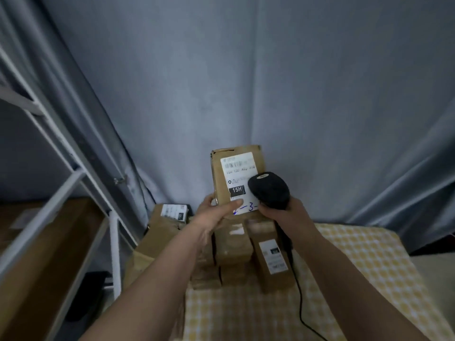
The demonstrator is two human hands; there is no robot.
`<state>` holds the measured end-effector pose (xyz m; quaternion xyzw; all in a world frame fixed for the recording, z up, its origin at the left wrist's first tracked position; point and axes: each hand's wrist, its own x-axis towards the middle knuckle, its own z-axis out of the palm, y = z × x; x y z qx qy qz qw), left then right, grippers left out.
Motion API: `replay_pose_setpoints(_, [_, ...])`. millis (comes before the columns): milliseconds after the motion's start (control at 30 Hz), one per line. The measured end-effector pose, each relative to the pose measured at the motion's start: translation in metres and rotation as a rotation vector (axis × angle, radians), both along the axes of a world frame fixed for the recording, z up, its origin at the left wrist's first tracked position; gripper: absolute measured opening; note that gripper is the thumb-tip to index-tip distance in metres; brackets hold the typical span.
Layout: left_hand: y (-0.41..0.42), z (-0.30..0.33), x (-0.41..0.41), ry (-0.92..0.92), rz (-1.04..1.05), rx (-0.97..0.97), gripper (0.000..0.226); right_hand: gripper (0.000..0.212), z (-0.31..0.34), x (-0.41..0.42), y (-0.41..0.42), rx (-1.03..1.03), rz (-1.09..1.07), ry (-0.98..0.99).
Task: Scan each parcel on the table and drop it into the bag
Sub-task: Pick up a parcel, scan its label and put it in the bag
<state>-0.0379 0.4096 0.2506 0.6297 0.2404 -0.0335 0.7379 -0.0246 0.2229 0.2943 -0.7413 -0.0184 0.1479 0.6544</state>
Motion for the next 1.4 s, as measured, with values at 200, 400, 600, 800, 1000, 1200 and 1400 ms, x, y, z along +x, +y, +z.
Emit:
replay_pose_setpoints(200, [0.033, 0.031, -0.010, -0.163, 0.171, 0.088, 0.089, 0.025, 0.045, -0.017, 0.023, -0.033, 0.096, -0.146])
replay_pose_setpoints(400, [0.052, 0.049, -0.019, -0.278, 0.227, 0.160, 0.089, 0.013, 0.071, -0.033, 0.033, 0.009, 0.212, -0.181])
replay_pose_setpoints(600, [0.058, 0.051, -0.024, -0.279, 0.235, 0.144, 0.093, 0.010, 0.075, -0.042, 0.033, 0.030, 0.258, -0.206])
replay_pose_setpoints(800, [0.060, 0.045, -0.022, -0.245, 0.237, 0.132, 0.098, 0.008, 0.073, -0.042, 0.032, 0.022, 0.263, -0.212])
replay_pose_setpoints(1000, [0.054, 0.042, -0.017, -0.224, 0.222, 0.136, 0.098, 0.005, 0.069, -0.039, 0.029, 0.005, 0.273, -0.214])
replay_pose_setpoints(1200, [0.052, 0.034, -0.012, -0.183, 0.189, 0.126, 0.099, 0.007, 0.063, -0.032, 0.028, -0.005, 0.269, -0.213])
replay_pose_setpoints(1400, [0.046, 0.030, -0.013, -0.121, 0.100, 0.096, 0.122, 0.010, 0.052, -0.024, 0.024, 0.018, 0.251, -0.192])
